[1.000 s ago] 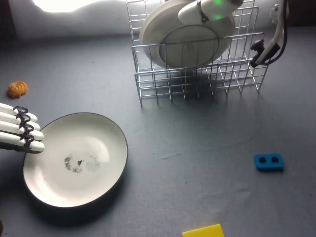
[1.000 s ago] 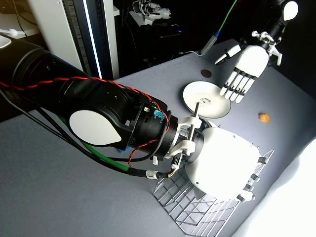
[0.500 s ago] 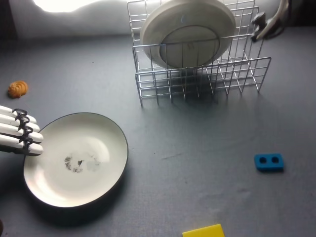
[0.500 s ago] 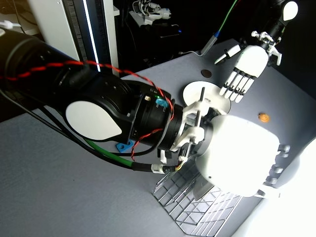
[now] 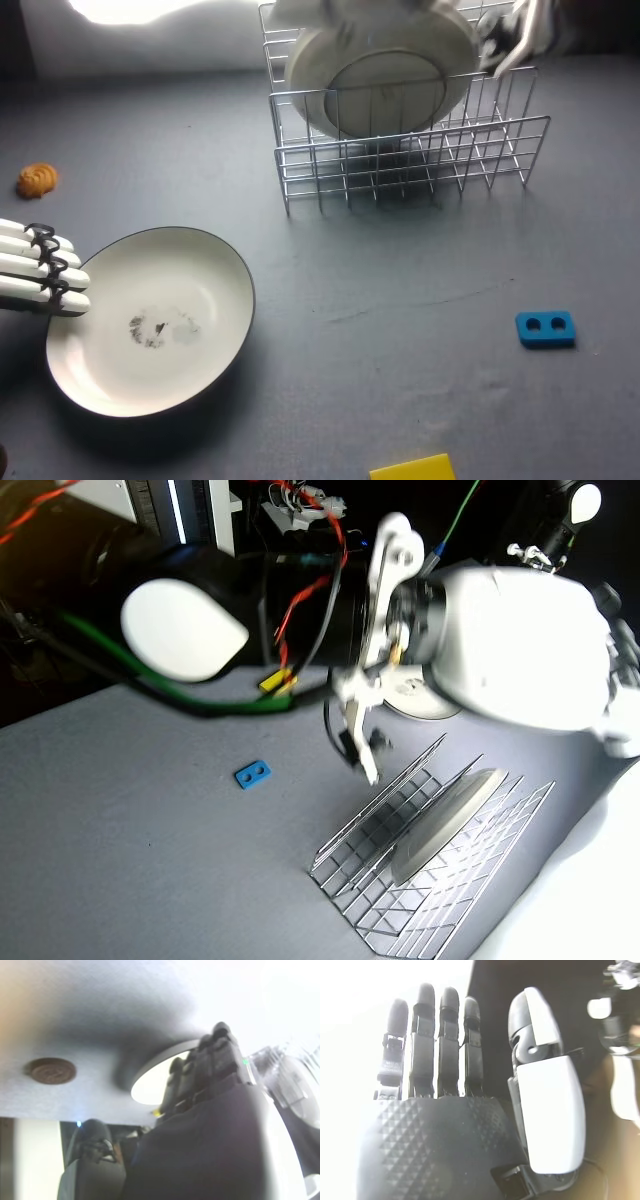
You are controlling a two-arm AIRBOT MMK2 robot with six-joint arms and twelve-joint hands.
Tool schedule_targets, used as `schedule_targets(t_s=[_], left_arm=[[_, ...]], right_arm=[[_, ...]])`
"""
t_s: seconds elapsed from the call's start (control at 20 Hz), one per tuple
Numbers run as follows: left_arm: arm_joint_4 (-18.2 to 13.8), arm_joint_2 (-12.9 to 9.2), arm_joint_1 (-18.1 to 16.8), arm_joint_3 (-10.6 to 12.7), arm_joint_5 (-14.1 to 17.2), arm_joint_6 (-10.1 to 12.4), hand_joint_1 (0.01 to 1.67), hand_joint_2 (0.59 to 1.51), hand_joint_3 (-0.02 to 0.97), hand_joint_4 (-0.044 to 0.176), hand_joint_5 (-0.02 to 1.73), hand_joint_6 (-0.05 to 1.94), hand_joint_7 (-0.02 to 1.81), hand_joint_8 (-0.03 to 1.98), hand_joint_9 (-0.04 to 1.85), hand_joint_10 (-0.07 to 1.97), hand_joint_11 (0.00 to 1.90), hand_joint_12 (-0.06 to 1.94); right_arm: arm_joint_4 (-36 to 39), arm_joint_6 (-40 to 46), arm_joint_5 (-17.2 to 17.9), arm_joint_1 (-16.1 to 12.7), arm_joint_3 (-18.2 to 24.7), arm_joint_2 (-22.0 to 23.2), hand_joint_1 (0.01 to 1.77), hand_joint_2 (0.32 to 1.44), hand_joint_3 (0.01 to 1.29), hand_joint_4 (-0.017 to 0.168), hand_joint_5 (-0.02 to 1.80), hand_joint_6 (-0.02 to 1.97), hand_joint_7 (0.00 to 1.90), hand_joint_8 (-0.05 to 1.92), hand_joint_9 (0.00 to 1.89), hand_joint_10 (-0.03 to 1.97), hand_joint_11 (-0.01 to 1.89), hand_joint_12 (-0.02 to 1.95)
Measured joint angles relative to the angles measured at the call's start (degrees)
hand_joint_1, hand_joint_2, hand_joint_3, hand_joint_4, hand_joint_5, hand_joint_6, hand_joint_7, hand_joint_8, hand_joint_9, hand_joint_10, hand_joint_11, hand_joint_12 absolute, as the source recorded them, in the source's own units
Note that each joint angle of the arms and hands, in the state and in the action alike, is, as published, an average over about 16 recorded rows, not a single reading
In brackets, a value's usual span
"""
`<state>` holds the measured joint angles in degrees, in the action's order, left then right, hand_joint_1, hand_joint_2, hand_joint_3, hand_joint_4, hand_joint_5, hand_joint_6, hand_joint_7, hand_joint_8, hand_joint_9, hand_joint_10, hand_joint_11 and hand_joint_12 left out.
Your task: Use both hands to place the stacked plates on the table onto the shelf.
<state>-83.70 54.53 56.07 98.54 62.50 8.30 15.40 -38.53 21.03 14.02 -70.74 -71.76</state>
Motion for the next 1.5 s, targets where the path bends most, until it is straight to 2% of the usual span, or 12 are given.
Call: schedule_targets(t_s=[0.35, 0.7, 0.9, 1.2, 1.35, 1.5], left_arm=[[0.2, 0.4, 1.8, 0.0, -0.8, 0.6, 0.02, 1.123, 0.019, 0.001, 0.02, 0.01, -0.01, -0.02, 0.02, 0.0, 0.02, 0.01], [0.1, 0.6, 2.8, 0.0, -0.9, 1.1, 0.02, 1.124, 0.02, 0.001, 0.02, 0.01, -0.01, -0.02, 0.03, 0.02, 0.02, 0.01], [0.1, 0.7, 3.2, 0.0, -0.8, 1.3, 0.02, 1.126, 0.02, 0.0, 0.02, 0.01, -0.01, -0.02, 0.03, 0.03, 0.02, 0.01], [0.1, 0.7, 3.4, 0.0, -0.6, 1.5, 0.02, 1.126, 0.02, 0.0, 0.02, 0.01, -0.01, -0.02, 0.03, 0.03, 0.02, 0.01], [0.1, 0.7, 3.4, 0.0, -0.5, 1.6, 0.02, 1.126, 0.02, -0.001, 0.02, 0.01, -0.01, -0.02, 0.03, 0.03, 0.02, 0.01], [0.1, 0.7, 3.4, 0.0, -0.5, 1.7, 0.02, 1.125, 0.02, -0.001, 0.02, 0.01, -0.01, -0.02, 0.03, 0.03, 0.02, 0.01]], right_arm=[[0.5, -15.0, 0.8, 4.9, 10.1, 0.2, 0.98, 1.02, 0.02, 0.002, 0.22, 0.04, 0.23, 0.02, 0.23, 0.02, 0.02, 0.72], [0.2, -23.7, 0.8, 9.8, 13.8, -2.2, 1.12, 0.91, 0.02, 0.003, 0.06, 0.04, 0.05, 0.02, 0.06, 0.02, 0.01, 0.48], [0.2, -26.8, 0.2, 12.1, 13.2, -4.9, 1.15, 0.87, 0.02, 0.003, 0.03, 0.04, 0.02, 0.02, 0.03, 0.02, 0.01, 0.38], [0.0, -28.6, -0.9, 14.0, 9.1, -10.0, 1.16, 0.86, 0.02, 0.003, 0.02, 0.04, 0.01, 0.02, 0.01, 0.02, 0.01, 0.22], [0.0, -28.9, -1.6, 14.7, 6.5, -12.7, 1.14, 0.87, 0.02, 0.003, 0.03, 0.04, 0.01, 0.02, 0.01, 0.02, 0.01, 0.26], [0.0, -29.1, -2.3, 15.2, 3.7, -15.2, 1.15, 0.88, 0.02, 0.003, 0.06, 0.04, 0.04, 0.02, 0.04, 0.02, 0.01, 0.37]])
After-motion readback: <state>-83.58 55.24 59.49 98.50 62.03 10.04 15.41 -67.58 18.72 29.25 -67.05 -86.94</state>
